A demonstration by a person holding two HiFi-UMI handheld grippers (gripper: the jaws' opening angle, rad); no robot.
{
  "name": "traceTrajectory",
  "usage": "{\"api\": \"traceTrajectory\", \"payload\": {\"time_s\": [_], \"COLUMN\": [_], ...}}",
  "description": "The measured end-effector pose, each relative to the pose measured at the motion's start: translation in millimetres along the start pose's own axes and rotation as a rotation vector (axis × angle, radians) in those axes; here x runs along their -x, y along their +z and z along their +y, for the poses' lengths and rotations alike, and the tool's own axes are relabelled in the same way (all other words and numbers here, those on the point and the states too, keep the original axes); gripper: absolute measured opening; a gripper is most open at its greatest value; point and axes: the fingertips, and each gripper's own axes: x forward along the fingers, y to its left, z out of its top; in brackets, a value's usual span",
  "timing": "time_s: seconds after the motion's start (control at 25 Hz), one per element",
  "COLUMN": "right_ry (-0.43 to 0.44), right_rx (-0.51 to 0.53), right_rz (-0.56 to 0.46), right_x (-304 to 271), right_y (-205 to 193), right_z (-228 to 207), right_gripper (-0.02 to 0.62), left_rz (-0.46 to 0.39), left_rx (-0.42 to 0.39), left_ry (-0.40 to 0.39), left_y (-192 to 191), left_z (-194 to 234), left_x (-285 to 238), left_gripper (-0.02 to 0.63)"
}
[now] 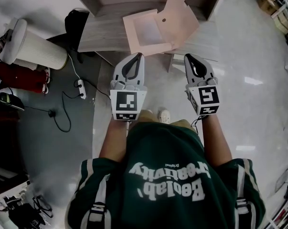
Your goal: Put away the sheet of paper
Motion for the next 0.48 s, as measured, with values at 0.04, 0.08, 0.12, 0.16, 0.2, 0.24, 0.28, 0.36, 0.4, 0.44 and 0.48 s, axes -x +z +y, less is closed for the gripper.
{"api": "traceTrajectory", "payload": {"time_s": [0.04,0.08,0.12,0.16,0.2,0.24,0.28,0.36,0.4,0.44,0.48], "right_ry": [-0.006,-0.01,-0.012,-0.013,-0.014,-0.014,-0.014,-0.015,-0.015,-0.016,-0.016], "right_rx": [-0.001,0.001,0.005,0.011,0.017,0.021,0.023,0.026,0.027,0.029,0.032], "right_rz": [-0.008,-0.017,-0.026,-0.032,-0.037,-0.04,-0.042,-0.046,-0.049,-0.052,-0.054], "right_x": [1,2,2,2,2,2,1,1,0,0,-1], "right_y": [2,4,6,8,11,13,14,17,19,20,21], "right_z": [0,0,1,1,2,2,2,3,3,2,2], "right_gripper": [0.035,0.035,0.035,0.035,0.035,0.035,0.035,0.035,0.035,0.035,0.035], "left_rz": [-0.003,-0.006,-0.012,-0.019,-0.025,-0.031,-0.035,-0.039,-0.04,-0.042,-0.042], "left_rx": [0.002,0.004,0.005,0.004,0.003,0.003,0.004,0.005,0.005,0.005,0.006], "left_ry": [0.002,0.004,0.004,0.002,0.0,-0.002,-0.004,-0.005,-0.004,-0.001,0.001], "left_y": [1,2,4,6,9,11,13,14,14,14,14], "left_z": [1,2,2,1,1,1,1,2,2,3,4], "left_x": [1,3,4,5,6,6,7,7,7,6,5], "left_gripper": [0.018,0.018,0.018,0.018,0.018,0.018,0.018,0.018,0.018,0.018,0.018]}}
